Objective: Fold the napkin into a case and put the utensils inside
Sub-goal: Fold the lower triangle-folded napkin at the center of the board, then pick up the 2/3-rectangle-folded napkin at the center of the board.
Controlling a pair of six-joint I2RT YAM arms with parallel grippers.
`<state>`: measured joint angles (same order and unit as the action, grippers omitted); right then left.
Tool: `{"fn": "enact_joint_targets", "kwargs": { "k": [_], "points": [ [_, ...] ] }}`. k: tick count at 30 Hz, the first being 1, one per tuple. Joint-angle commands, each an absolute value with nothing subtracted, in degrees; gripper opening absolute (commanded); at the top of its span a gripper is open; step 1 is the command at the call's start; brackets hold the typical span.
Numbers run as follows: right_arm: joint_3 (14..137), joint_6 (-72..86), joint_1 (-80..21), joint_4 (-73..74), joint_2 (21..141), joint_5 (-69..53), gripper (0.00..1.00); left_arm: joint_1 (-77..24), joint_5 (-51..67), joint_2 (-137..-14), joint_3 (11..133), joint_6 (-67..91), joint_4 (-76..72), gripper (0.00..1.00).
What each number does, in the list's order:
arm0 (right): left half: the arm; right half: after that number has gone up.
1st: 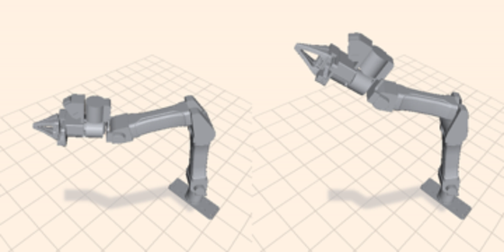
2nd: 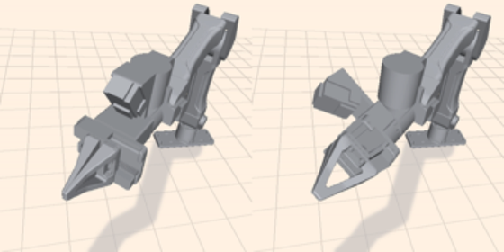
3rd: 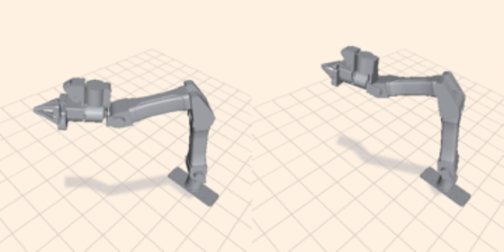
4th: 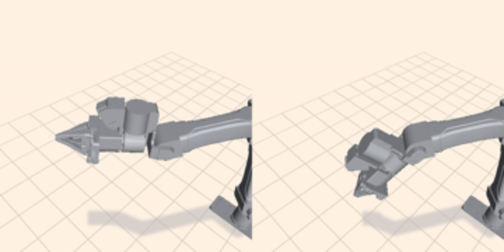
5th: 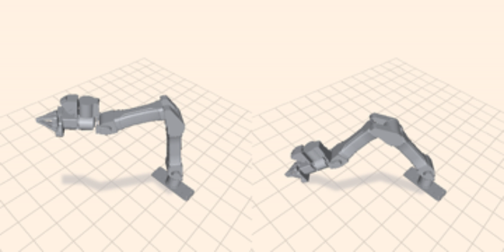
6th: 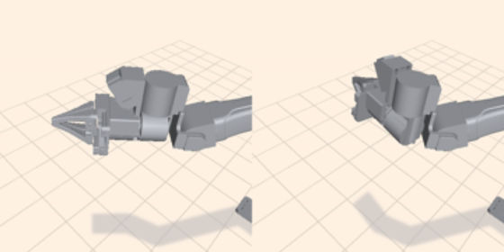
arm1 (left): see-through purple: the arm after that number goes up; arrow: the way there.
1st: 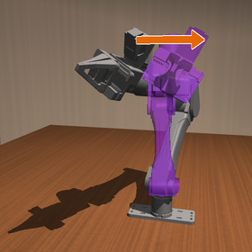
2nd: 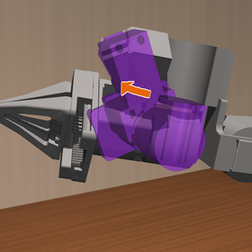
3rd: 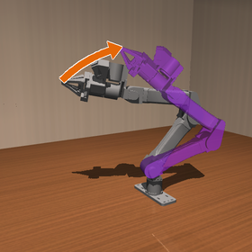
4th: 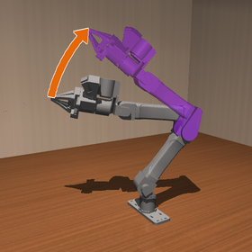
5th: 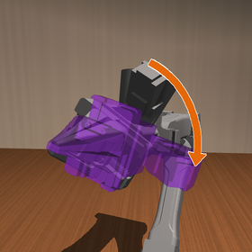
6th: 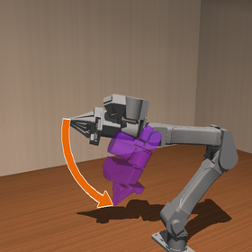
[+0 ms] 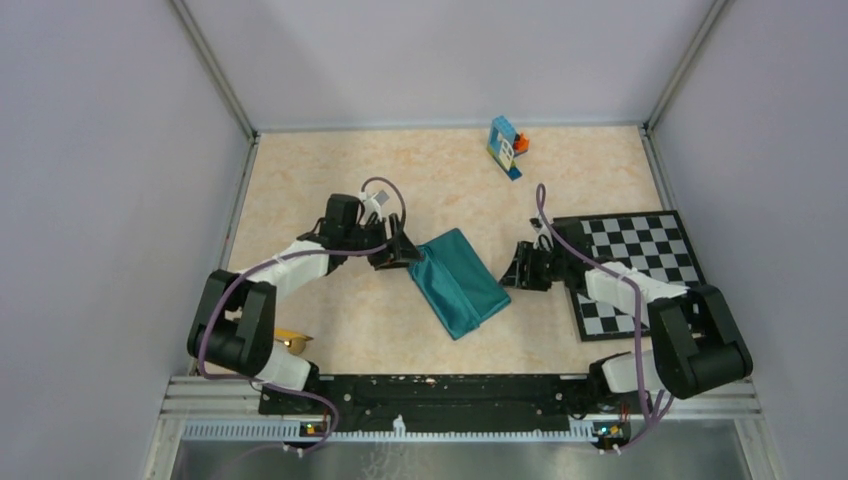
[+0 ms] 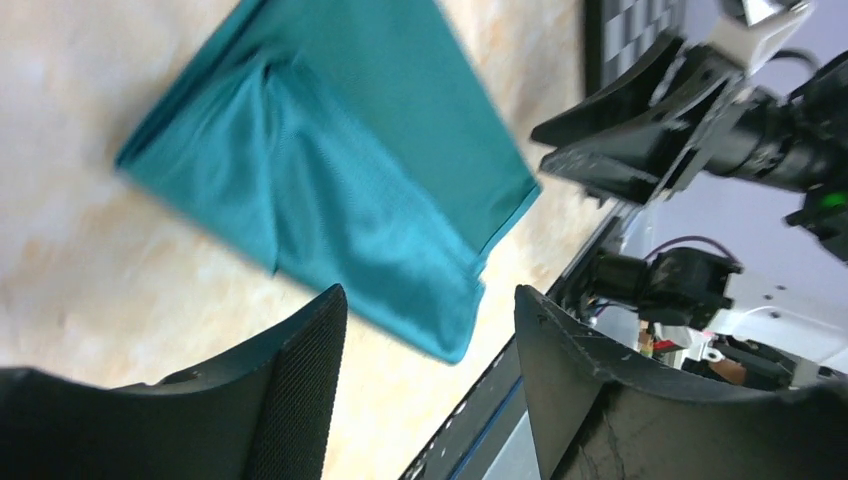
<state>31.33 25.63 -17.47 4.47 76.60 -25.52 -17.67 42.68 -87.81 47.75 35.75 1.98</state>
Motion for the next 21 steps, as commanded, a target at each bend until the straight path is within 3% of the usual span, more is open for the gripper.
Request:
{"fn": "enact_joint_targets", "kwargs": {
  "k": [1, 6, 14, 21],
  "points": [
    [32.16, 24.68, -17.02, 3.66, 78.89, -27.21, 0.44, -17.67, 35.98, -82.63, 39.63, 33.21, 6.32, 0.63],
    [29.08, 25.34, -17.05, 0.44, 79.03, -29.51, 0.37, -17.45, 31.65, -86.56, 38.35, 35.43, 5.58, 0.37],
    [25.13, 28.77, -18.63, -6.14, 79.05, -31.33, 0.34, -16.95, 27.7, -98.21, 42.92, 37.89, 0.42, 0.28],
    [21.97, 39.24, -29.58, -17.34, 80.7, -29.78, 0.34, -14.58, 28.12, -108.16, 53.44, 37.62, -0.35, 0.26]
  ]
}}
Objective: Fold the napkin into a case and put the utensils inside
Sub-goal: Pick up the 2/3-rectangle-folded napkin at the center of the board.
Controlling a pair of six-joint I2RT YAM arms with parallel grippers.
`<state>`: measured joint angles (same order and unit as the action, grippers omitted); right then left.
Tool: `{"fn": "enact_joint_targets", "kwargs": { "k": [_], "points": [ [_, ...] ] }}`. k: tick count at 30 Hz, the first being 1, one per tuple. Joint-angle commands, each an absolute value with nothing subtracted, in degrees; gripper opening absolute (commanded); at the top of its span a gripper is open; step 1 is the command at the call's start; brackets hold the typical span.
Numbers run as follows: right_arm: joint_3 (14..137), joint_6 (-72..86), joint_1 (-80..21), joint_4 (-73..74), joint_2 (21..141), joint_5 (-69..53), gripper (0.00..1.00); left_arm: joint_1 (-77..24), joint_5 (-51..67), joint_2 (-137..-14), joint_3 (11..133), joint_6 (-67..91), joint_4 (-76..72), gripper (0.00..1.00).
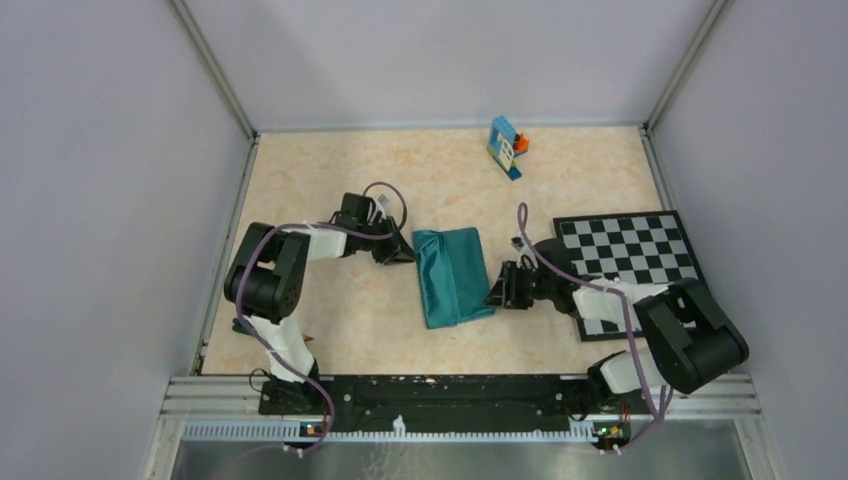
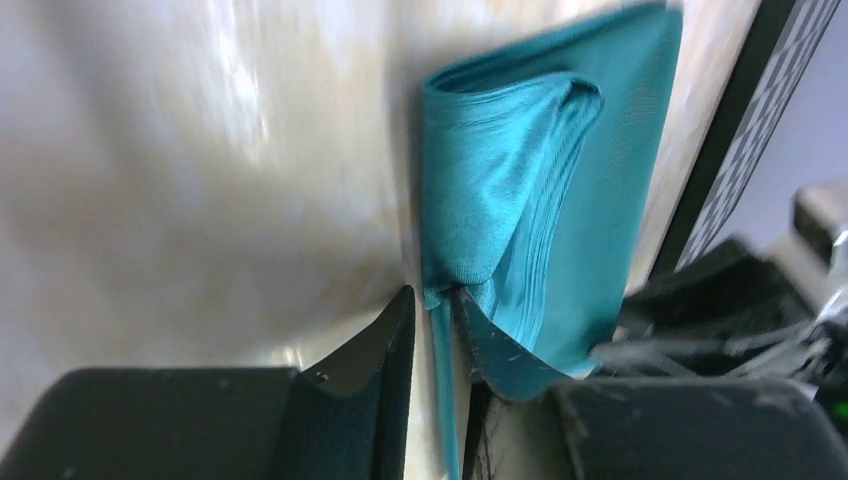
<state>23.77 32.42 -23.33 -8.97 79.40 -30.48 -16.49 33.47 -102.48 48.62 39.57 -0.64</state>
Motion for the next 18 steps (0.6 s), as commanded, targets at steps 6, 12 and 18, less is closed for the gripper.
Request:
{"fn": "enact_joint_targets", "kwargs": {
  "k": [6, 12, 18],
  "points": [
    [22.14, 40.95, -34.95, -16.3, 78.58, -25.52, 0.39, -13.32, 23.73, -106.78, 61.84, 31.27, 10.72, 0.45],
    [25.3, 32.18, -25.84, -3.52, 69.89, -22.71, 0.56, -15.57, 20.15, -91.14, 52.71, 28.52, 15.1, 0.68],
    [31.04, 26.69, -15.73, 6.15, 68.94, -21.77, 0.62, -34.39, 9.32, -78.51, 51.98, 34.12, 23.79, 0.77]
  ]
}}
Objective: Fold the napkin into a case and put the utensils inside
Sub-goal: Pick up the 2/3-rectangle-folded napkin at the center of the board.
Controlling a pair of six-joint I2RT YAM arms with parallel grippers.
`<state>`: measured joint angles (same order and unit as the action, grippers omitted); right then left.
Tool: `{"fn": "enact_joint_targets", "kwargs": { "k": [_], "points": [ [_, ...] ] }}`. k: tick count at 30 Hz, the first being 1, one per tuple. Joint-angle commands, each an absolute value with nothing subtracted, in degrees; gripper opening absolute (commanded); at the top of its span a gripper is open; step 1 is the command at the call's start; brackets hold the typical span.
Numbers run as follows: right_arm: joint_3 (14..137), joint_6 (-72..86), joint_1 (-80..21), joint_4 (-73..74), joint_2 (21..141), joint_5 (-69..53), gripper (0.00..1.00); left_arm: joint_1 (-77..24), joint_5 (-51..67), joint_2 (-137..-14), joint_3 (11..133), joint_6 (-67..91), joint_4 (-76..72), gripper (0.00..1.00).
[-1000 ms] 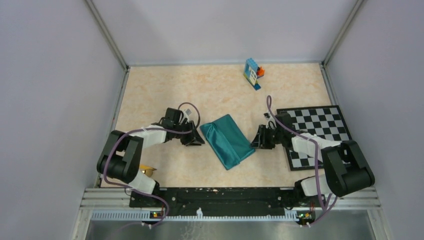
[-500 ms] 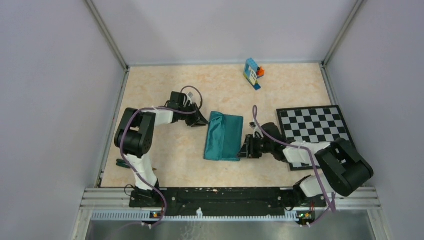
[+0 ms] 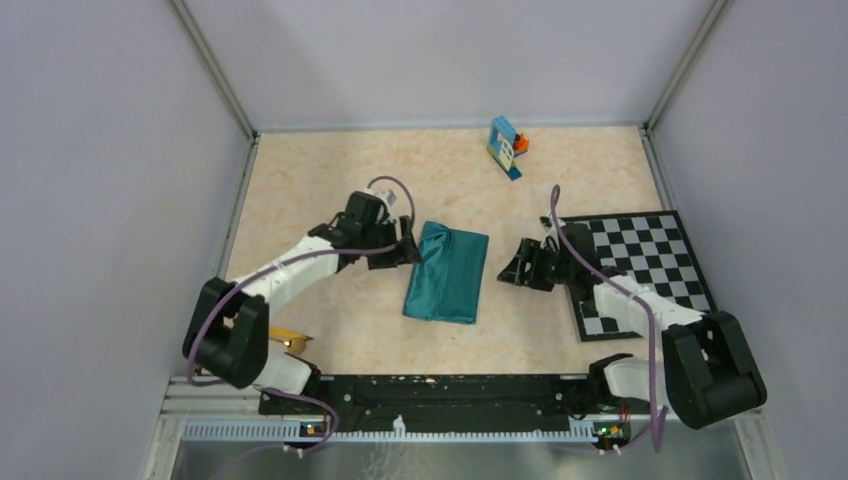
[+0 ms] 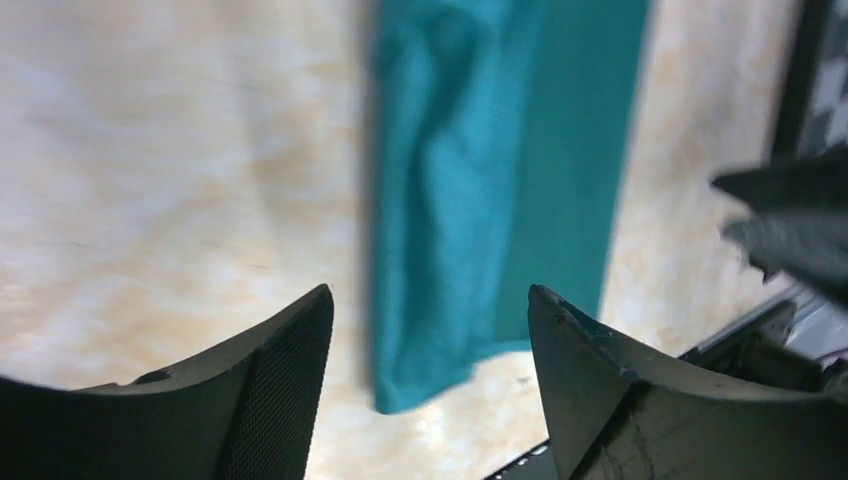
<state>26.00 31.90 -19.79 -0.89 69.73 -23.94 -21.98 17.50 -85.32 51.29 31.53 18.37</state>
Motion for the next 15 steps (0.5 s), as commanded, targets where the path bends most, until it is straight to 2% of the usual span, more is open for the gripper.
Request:
{"fn": "enact_joint_targets", "kwargs": {
  "k": [1, 5, 10, 13, 15],
  "points": [
    [31.82, 26.79, -14.58, 6.92, 69.47, -21.27, 0.62, -38.29, 6.38, -78.12, 52.94, 36.03, 25.01, 0.77],
    [34.3, 28.97, -10.06, 8.72, 73.01, -21.36, 0.61, -50.68, -2.67, -84.03, 59.7, 40.95, 30.39, 0.78],
    [34.24, 29.52, -8.53, 8.51, 73.12, -22.75, 0.61, -58.66, -9.37, -98.51, 73.31, 41.29, 39.29, 0.74],
    [33.03, 29.27, -8.57, 7.63, 72.08, -24.01, 0.6, -60.76, -9.23, -104.11, 78.01, 41.07, 40.32, 0.68],
    [32.44, 29.05, -8.53, 7.58, 71.46, -24.46, 0.6, -61.97, -9.7, -107.19, 80.61, 40.91, 41.53, 0.59]
  ]
}}
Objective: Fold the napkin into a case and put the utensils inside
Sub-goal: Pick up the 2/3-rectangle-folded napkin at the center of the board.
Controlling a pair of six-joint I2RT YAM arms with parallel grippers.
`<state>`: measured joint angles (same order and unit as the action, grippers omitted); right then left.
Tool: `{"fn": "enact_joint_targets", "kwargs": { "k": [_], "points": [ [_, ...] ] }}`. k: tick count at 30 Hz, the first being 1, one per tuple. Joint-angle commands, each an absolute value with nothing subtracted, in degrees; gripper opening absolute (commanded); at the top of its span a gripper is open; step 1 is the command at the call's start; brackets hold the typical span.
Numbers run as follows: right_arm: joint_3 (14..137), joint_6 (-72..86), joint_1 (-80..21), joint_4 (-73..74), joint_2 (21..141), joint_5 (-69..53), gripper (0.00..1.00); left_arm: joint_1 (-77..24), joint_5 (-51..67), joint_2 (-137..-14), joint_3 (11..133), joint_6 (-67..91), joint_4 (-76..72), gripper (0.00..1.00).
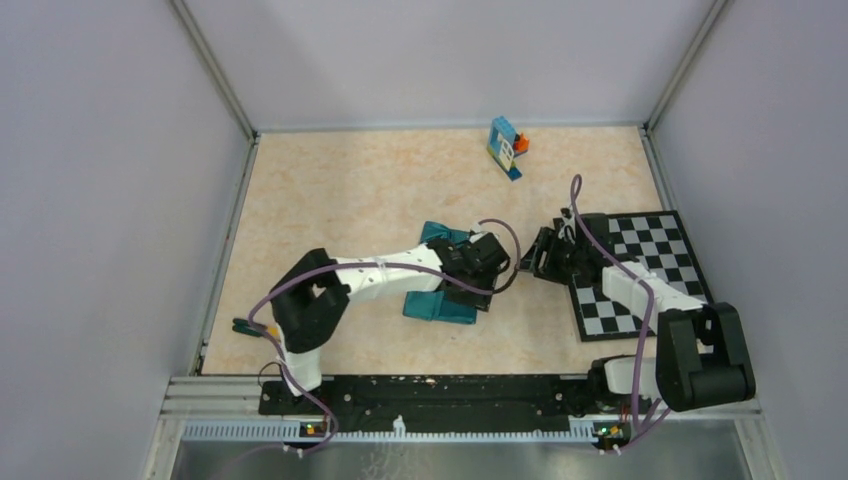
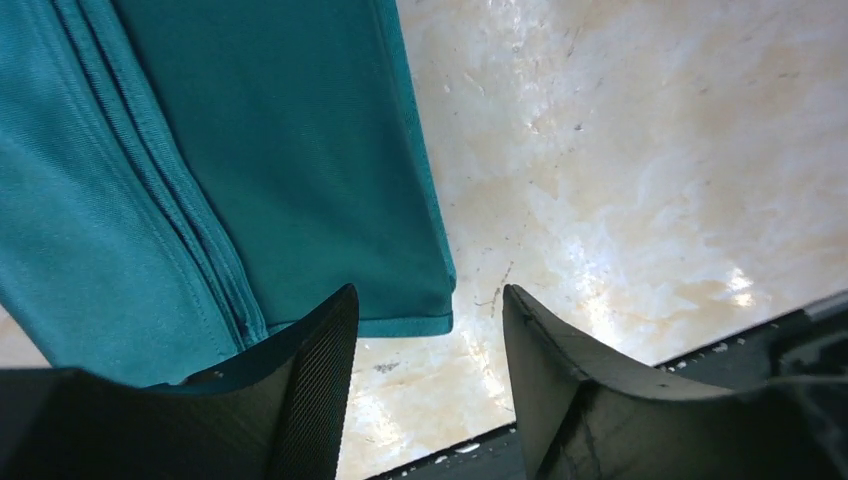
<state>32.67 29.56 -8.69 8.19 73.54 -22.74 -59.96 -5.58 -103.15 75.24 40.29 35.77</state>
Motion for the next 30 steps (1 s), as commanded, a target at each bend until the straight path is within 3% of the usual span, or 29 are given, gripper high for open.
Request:
{"fn": "enact_joint_targets", "kwargs": {
  "k": [1, 20, 30],
  "points": [
    [32.05, 28.93, -8.53, 7.37, 71.19, -24.81, 0.6, -62.41, -10.15, -108.51, 81.76, 40.86, 42.27, 0.56],
    [29.16, 28.08, -8.57, 3.56, 71.36, -28.95, 0.55, -66.21, -13.82, -118.16, 85.51, 43.09, 46.36, 0.42],
    [28.15, 29.68, -10.97, 0.69, 71.45, -30.39, 0.58, -66.71, -17.36, -119.04, 83.94, 44.38, 48.5, 0.13]
  ]
}}
